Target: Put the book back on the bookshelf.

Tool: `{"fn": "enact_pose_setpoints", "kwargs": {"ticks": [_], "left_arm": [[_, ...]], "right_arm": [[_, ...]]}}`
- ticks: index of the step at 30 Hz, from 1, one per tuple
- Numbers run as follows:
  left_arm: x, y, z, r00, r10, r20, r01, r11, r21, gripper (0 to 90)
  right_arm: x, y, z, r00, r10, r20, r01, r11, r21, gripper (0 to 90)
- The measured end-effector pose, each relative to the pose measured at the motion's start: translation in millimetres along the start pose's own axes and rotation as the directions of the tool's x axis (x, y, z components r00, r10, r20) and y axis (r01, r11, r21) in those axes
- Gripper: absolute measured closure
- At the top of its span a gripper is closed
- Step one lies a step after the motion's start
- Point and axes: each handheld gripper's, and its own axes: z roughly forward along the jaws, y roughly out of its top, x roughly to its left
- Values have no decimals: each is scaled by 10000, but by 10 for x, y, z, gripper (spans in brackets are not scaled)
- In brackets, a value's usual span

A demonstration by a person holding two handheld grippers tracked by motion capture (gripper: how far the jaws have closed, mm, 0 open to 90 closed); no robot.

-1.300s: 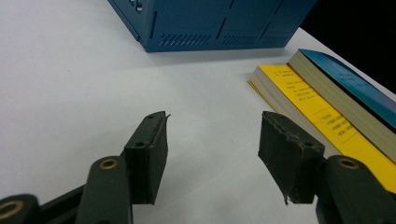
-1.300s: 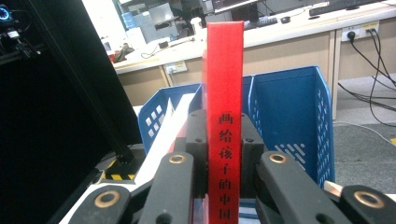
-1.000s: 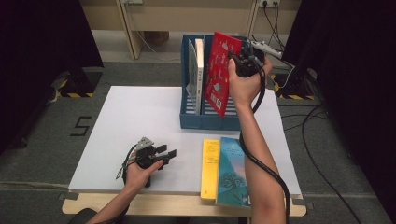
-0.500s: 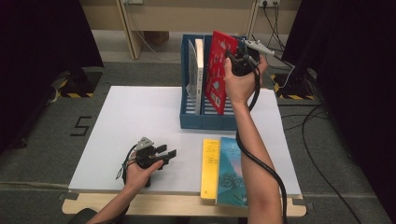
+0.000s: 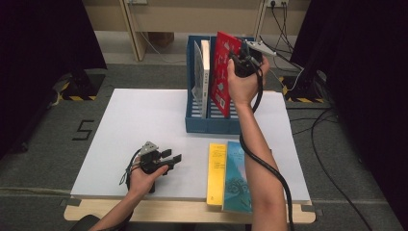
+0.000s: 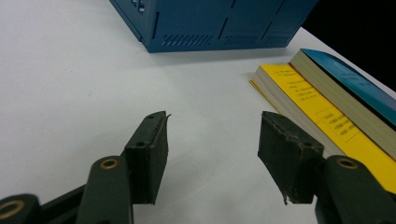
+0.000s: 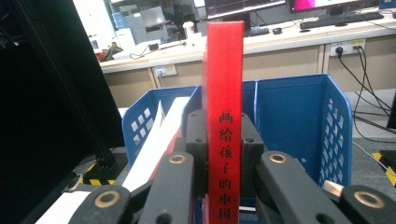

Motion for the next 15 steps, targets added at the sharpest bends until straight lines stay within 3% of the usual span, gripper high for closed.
{"fn": "enact_pose_setpoints", "kwargs": {"ticks": [8,15], "left_arm": [[0,0,-2,10000,38,-15,-38,10000,12,417],[4,0,-3,10000,29,-18,-29,10000,5,418]], "right_arm": [[-24,-31,57,10000,60,71,-59,9999,-93,805],[-4,-86,121,9996,-176,199,177,9998,-55,806]]}}
